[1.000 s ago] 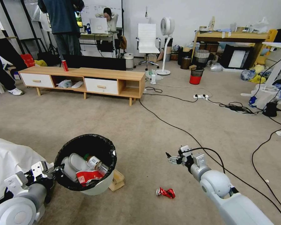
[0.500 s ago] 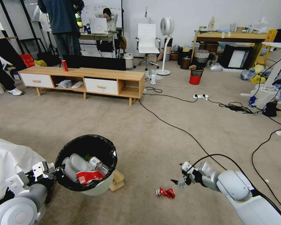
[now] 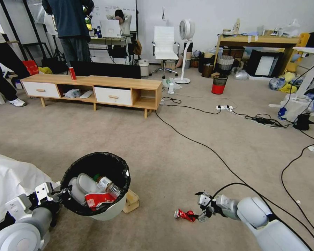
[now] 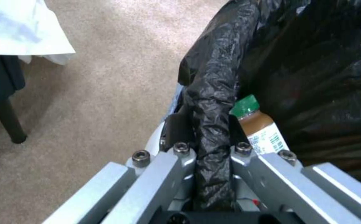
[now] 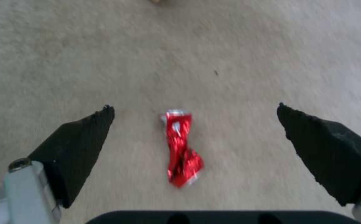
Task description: Pick up the trash bin and place the garbage on the floor into it.
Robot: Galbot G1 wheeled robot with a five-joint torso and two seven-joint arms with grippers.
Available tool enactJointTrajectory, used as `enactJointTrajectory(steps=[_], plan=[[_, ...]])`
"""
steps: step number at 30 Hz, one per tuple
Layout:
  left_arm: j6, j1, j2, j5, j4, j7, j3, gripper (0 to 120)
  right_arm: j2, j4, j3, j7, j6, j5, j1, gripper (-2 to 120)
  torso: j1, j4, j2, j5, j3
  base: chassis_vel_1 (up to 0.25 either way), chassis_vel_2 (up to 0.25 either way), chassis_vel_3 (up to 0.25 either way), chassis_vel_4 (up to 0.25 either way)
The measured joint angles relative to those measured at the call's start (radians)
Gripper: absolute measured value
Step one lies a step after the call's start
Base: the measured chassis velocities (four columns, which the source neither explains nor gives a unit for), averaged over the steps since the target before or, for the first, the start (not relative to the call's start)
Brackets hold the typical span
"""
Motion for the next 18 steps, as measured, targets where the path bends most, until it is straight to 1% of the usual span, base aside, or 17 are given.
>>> enactJointTrajectory(steps=[1, 6, 7, 9, 10, 12, 18], plan=[[-0.001, 0.003, -0.001, 0.0, 0.0, 0.001, -0.001, 3, 0.017, -0.039, -0.008, 0.004, 0.03, 0.001, 0.017, 100, 0.0, 0.0003, 0.0, 0.0, 0.0, 0.0, 0.0, 0.0, 0.0], [-0.003, 0.005, -0.005, 0.003, 0.0, 0.004, -0.001, 3, 0.038, -0.092, -0.029, 0.036, 0.058, 0.009, 0.037, 100, 0.0, 0.0, 0.0, -0.0002, 0.0, 0.0, 0.0, 0.0, 0.0], [-0.003, 0.005, -0.007, 0.005, 0.0, 0.004, 0.001, 3, 0.056, -0.135, -0.043, 0.046, 0.087, 0.006, 0.053, 100, 0.0, -0.0001, 0.0, 0.0, 0.0, 0.0, 0.0, 0.0, 0.0], [-0.004, 0.003, -0.009, 0.008, 0.0, 0.005, 0.002, 3, 0.084, -0.191, -0.058, 0.063, 0.119, 0.0, 0.073, 100, 0.0, -0.0001, 0.0, -0.0003, 0.0, 0.0, 0.0, 0.0, 0.0], [-0.004, 0.003, -0.009, 0.008, 0.0, 0.005, 0.002, 3, 0.084, -0.191, -0.058, 0.063, 0.119, 0.0, 0.073, 100, 0.0, -0.0001, 0.0, -0.0003, 0.0, 0.0, 0.0, 0.0, 0.0], [-0.007, 0.007, -0.015, 0.01, -0.001, 0.006, -0.002, 3, 0.115, -0.258, -0.075, 0.094, 0.154, 0.006, 0.091, 100, 0.0, 0.0002, 0.0, 0.0, 0.0, 0.0, 0.0, 0.0, 0.0], [-0.011, 0.02, -0.011, 0.01, -0.002, 0.01, -0.012, 3, 0.136, -0.311, -0.093, 0.106, 0.17, -0.001, 0.108, 100, 0.0, -0.0001, 0.0, -0.0004, 0.0, 0.0, 0.0, 0.0, 0.0]])
